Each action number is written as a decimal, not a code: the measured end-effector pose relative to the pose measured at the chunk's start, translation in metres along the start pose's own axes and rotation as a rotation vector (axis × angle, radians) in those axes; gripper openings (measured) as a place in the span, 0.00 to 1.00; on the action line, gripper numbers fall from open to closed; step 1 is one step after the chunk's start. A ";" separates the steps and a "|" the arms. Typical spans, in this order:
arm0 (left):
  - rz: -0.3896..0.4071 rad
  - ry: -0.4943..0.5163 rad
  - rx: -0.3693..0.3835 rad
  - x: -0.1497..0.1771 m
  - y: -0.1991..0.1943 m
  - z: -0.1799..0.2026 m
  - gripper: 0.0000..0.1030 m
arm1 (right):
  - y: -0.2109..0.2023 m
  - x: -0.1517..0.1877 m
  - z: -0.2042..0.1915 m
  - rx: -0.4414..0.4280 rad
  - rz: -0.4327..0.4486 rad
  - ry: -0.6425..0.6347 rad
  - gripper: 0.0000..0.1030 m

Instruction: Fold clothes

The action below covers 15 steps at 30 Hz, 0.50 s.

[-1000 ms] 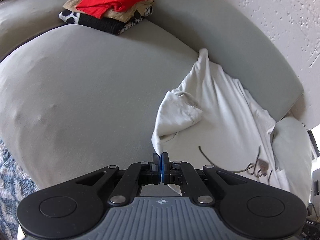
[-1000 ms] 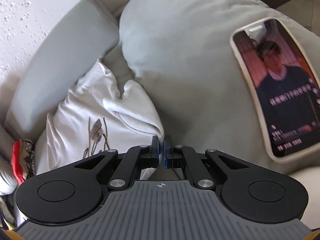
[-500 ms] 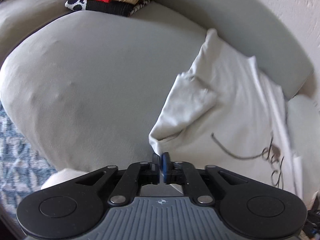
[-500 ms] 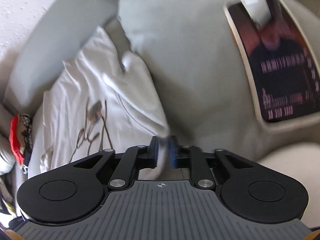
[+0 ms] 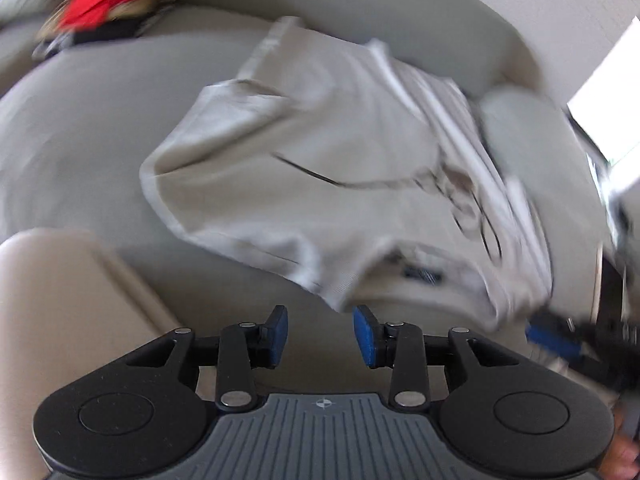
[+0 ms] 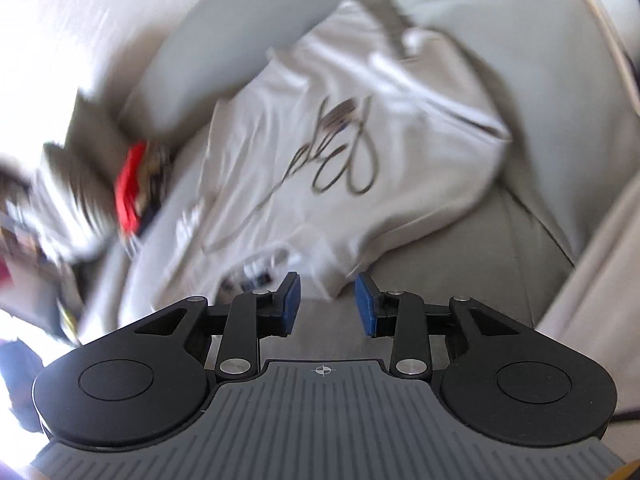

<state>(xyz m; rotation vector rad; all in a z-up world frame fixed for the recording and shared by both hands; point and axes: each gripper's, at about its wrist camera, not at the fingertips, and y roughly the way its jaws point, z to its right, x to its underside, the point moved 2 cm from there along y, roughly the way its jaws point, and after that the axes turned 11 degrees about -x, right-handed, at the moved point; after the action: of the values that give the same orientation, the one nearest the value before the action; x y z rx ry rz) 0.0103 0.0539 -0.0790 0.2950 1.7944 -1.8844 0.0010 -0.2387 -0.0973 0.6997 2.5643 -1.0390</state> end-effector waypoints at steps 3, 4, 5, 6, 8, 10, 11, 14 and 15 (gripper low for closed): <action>0.022 0.092 -0.039 0.006 0.008 0.020 0.34 | 0.013 0.008 -0.020 0.067 -0.014 -0.146 0.37; 0.028 0.100 -0.051 0.006 0.012 0.022 0.33 | 0.017 0.010 -0.026 0.090 -0.018 -0.197 0.38; 0.034 0.106 -0.063 0.006 0.015 0.024 0.32 | 0.022 0.011 -0.032 0.114 -0.022 -0.248 0.38; 0.040 0.113 -0.075 0.005 0.019 0.025 0.32 | 0.027 0.013 -0.037 0.139 -0.031 -0.294 0.40; 0.047 0.116 -0.094 0.002 0.025 0.028 0.30 | 0.035 0.017 -0.041 0.193 -0.037 -0.360 0.38; 0.064 0.125 -0.111 -0.001 0.031 0.032 0.31 | 0.040 0.018 -0.039 0.231 -0.040 -0.398 0.27; 0.071 0.127 -0.119 -0.002 0.031 0.032 0.28 | 0.033 0.018 -0.039 0.242 -0.024 -0.407 0.22; 0.097 0.108 -0.119 -0.005 0.027 0.027 0.03 | 0.029 0.015 -0.034 0.260 -0.006 -0.389 0.02; 0.091 0.097 -0.110 -0.006 0.026 0.025 0.03 | 0.028 0.013 -0.031 0.261 -0.003 -0.375 0.01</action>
<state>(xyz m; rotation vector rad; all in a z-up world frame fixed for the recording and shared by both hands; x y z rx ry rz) 0.0328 0.0307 -0.0960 0.4275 1.9077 -1.7281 0.0025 -0.1948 -0.0968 0.5024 2.1349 -1.3757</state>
